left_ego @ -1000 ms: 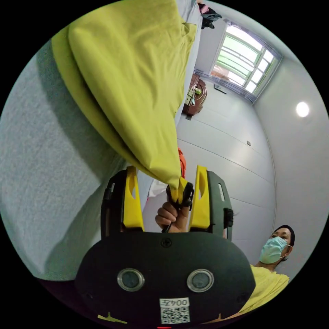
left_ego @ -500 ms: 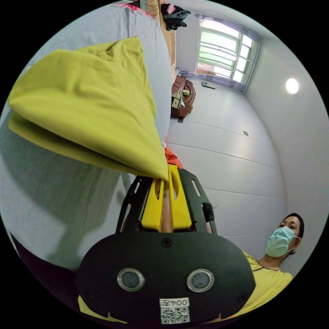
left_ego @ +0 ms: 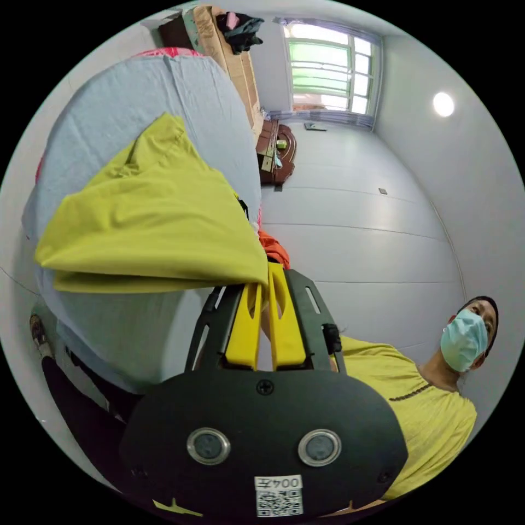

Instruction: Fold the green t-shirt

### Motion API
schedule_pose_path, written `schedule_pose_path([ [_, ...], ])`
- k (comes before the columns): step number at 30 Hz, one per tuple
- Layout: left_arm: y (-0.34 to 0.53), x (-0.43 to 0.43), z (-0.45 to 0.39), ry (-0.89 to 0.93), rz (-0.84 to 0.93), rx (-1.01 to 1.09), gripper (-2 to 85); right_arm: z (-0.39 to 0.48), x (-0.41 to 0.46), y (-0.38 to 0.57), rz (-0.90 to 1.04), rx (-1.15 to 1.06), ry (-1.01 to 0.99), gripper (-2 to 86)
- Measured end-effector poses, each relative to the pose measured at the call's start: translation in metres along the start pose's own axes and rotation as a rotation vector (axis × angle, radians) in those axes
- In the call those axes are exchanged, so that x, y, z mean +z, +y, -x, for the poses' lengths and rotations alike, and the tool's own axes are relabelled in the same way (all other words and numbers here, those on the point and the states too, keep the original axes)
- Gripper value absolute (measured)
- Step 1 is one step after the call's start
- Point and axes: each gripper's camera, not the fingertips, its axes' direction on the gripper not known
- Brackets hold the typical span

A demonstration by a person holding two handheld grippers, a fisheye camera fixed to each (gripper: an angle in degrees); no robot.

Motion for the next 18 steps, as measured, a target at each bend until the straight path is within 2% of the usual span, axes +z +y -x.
schedule_pose_path([
  [5, 0.074, -0.063, -0.088, 0.011, -0.147, 0.111, 3.8, 0.066, 0.127, 0.033, 0.104, -0.241, -0.082, 0.4],
  [9, 0.141, -0.135, -0.18, 0.047, -0.233, 0.199, 3.7, 0.101, 0.242, 0.066, 0.195, -0.315, -0.114, 0.2],
  [18, 0.289, -0.34, -0.346, 0.018, -0.353, 0.247, 3.8, 0.114, 0.598, 0.185, 0.38, -0.427, -0.111, -0.1],
])
